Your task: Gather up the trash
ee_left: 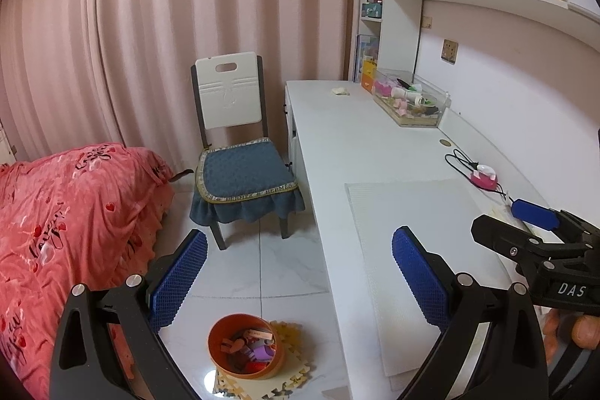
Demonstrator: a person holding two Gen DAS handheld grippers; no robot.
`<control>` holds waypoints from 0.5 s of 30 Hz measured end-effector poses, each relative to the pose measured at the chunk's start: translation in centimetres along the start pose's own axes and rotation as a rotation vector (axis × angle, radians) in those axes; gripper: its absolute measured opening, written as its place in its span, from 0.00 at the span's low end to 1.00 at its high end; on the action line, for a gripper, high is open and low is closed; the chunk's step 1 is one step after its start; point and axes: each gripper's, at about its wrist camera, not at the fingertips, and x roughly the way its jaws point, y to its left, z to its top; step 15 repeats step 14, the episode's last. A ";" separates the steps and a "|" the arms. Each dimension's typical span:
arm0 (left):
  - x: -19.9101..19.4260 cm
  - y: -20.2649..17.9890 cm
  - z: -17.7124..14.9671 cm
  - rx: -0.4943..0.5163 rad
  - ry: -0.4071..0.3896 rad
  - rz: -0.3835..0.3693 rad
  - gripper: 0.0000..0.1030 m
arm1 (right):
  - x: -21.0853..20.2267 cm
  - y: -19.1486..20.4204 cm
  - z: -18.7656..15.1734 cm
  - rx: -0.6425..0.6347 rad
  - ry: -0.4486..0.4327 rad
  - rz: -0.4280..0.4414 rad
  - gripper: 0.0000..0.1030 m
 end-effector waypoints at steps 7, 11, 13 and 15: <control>0.5 0.2 -0.1 -0.009 0.020 0.000 0.95 | 0.6 -0.2 0.0 0.011 0.014 0.001 0.96; 0.6 0.0 -0.1 0.007 0.020 0.001 0.95 | 0.6 -0.3 0.0 0.013 0.017 0.000 0.96; 0.7 -0.1 -0.1 0.013 0.022 -0.005 0.95 | 0.6 -0.3 0.0 0.013 0.018 0.003 0.96; 0.8 -0.2 -0.1 0.016 0.024 -0.012 0.95 | 0.6 -0.3 0.0 0.013 0.018 0.003 0.96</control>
